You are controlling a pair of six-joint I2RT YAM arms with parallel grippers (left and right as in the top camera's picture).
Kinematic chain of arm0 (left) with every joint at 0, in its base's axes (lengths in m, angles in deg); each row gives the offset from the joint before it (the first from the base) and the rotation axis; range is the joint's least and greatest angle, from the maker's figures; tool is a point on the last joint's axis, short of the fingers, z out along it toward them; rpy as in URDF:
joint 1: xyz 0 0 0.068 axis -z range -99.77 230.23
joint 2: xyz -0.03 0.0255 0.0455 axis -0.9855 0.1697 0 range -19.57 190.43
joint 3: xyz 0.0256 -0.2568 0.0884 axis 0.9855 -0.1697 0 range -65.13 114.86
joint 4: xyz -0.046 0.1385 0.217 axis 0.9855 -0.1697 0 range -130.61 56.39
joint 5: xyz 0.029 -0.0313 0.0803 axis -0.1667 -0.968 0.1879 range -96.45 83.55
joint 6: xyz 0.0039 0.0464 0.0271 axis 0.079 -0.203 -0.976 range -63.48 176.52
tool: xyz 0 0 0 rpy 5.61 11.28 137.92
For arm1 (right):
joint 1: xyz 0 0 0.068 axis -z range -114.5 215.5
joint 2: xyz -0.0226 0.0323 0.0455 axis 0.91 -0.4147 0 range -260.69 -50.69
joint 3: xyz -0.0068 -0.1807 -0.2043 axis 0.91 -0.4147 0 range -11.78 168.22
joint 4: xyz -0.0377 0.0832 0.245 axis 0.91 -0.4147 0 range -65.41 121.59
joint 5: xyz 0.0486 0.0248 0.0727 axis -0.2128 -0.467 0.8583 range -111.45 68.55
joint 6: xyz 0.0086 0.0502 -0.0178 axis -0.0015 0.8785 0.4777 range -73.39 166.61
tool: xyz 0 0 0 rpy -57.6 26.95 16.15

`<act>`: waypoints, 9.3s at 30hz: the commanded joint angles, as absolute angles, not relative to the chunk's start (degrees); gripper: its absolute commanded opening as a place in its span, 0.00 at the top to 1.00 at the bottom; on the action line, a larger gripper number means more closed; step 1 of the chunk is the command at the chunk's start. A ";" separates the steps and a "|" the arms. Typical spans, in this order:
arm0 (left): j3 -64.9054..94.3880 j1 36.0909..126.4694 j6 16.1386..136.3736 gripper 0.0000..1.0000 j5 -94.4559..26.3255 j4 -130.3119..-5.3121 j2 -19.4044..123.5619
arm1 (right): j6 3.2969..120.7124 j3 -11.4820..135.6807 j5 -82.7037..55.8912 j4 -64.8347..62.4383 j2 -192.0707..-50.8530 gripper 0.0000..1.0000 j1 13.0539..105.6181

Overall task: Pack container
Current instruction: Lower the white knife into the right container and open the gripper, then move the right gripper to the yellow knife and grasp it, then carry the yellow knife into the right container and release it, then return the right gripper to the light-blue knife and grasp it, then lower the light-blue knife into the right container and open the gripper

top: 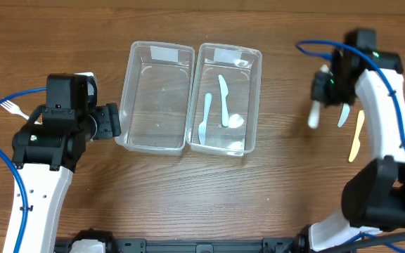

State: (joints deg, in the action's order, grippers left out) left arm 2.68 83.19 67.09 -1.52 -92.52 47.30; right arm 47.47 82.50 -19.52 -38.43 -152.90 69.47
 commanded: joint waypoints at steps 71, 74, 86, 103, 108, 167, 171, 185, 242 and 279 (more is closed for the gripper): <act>4.03 83.02 66.78 0.19 -1.80 -92.91 47.26 | 47.78 78.72 -22.82 -32.16 -155.46 0.12 95.96; 4.03 83.02 66.78 0.19 -1.80 -92.91 47.26 | 47.12 72.58 -22.79 -26.13 -156.07 0.11 95.96; 4.03 83.04 66.80 0.19 -2.02 -94.23 47.26 | 46.55 64.34 -22.71 -14.59 -162.52 0.11 96.00; 4.03 83.04 66.80 0.19 -2.02 -95.71 47.26 | 46.81 64.34 -22.62 -13.78 -167.85 0.41 96.00; 4.03 83.04 66.85 0.20 -2.04 -96.54 47.26 | 48.76 64.34 -22.62 -13.67 -167.85 0.56 96.00; 4.03 83.04 66.87 0.19 -2.02 -97.44 47.26 | 61.96 83.44 -18.34 -27.31 -148.62 0.96 49.10; 4.03 83.04 67.02 0.19 -2.04 -97.44 47.26 | 62.07 83.44 -18.36 -27.22 -155.20 0.96 44.92; 4.03 83.04 67.00 0.19 -2.02 -97.44 47.26 | 61.52 84.23 -18.36 -26.32 -166.54 0.58 42.19; 4.03 83.04 67.28 0.12 -2.02 -96.85 47.28 | 50.79 111.68 -22.07 -46.67 -191.96 0.11 87.76; 4.03 83.04 68.38 0.12 -2.04 -96.81 47.28 | 44.63 103.66 -23.73 -34.61 -191.96 0.70 87.74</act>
State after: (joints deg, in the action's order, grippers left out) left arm 2.76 83.19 67.17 -1.52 -96.81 47.30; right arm 44.76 105.74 -23.93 -35.50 -190.54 87.63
